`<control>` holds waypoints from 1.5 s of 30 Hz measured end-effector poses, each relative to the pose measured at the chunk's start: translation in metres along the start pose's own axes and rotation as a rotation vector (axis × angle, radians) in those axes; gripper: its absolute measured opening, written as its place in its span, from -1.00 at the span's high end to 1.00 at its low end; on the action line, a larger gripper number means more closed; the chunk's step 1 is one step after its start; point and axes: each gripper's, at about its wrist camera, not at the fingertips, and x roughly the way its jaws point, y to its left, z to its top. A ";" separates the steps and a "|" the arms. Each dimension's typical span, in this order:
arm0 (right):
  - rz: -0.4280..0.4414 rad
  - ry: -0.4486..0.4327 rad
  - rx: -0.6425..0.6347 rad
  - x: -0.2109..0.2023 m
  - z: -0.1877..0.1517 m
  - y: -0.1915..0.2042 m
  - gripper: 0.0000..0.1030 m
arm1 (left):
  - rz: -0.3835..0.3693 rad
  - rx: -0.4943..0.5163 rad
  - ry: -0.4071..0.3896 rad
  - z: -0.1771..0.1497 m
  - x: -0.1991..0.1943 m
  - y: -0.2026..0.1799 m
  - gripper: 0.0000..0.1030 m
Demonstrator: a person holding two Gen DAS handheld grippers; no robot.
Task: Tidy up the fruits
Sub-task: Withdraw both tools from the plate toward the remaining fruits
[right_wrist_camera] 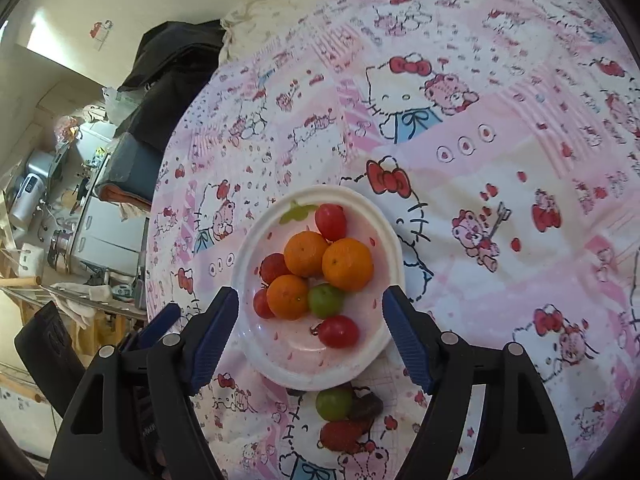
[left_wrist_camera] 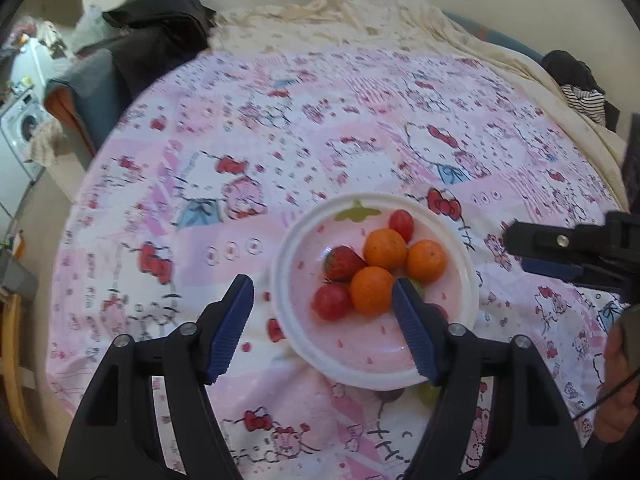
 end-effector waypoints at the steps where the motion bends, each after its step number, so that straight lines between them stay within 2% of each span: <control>1: 0.000 -0.004 0.002 -0.003 -0.001 0.000 -0.50 | 0.011 -0.001 -0.012 0.000 -0.005 0.001 -0.33; 9: -0.009 -0.047 0.016 -0.036 -0.018 -0.004 -0.50 | 0.022 -0.025 -0.060 -0.004 -0.035 0.013 -0.33; 14: -0.018 -0.034 0.046 -0.042 -0.033 -0.012 -0.50 | 0.017 -0.064 -0.057 -0.013 -0.047 0.023 -0.33; 18: -0.032 0.025 0.044 -0.035 -0.046 -0.014 -0.50 | 0.003 -0.107 -0.036 -0.022 -0.051 0.031 -0.33; 21: -0.054 0.131 -0.001 -0.016 -0.060 -0.008 -0.50 | 0.009 -0.109 -0.028 -0.029 -0.054 0.032 -0.33; 25: -0.074 0.244 -0.012 0.011 -0.080 -0.007 -0.29 | 0.015 -0.106 -0.023 -0.034 -0.057 0.033 -0.33; 30: -0.133 0.315 -0.037 0.043 -0.089 -0.002 -0.13 | 0.013 -0.141 -0.010 -0.039 -0.058 0.040 -0.33; 38: -0.315 0.293 -0.184 0.064 -0.100 0.015 -0.01 | 0.004 -0.161 0.010 -0.046 -0.056 0.041 -0.33; 39: -0.332 0.287 -0.197 0.064 -0.102 0.016 0.02 | 0.004 -0.159 0.011 -0.047 -0.056 0.041 -0.33; 40: -0.346 0.283 -0.212 0.064 -0.103 0.017 0.16 | 0.004 -0.156 0.013 -0.047 -0.056 0.040 -0.33; 41: -0.332 0.287 -0.223 0.063 -0.104 0.018 0.33 | 0.005 -0.154 0.014 -0.048 -0.056 0.039 -0.33; 45: -0.302 0.278 -0.234 0.045 -0.104 0.019 0.38 | -0.005 -0.148 0.024 -0.050 -0.055 0.037 -0.33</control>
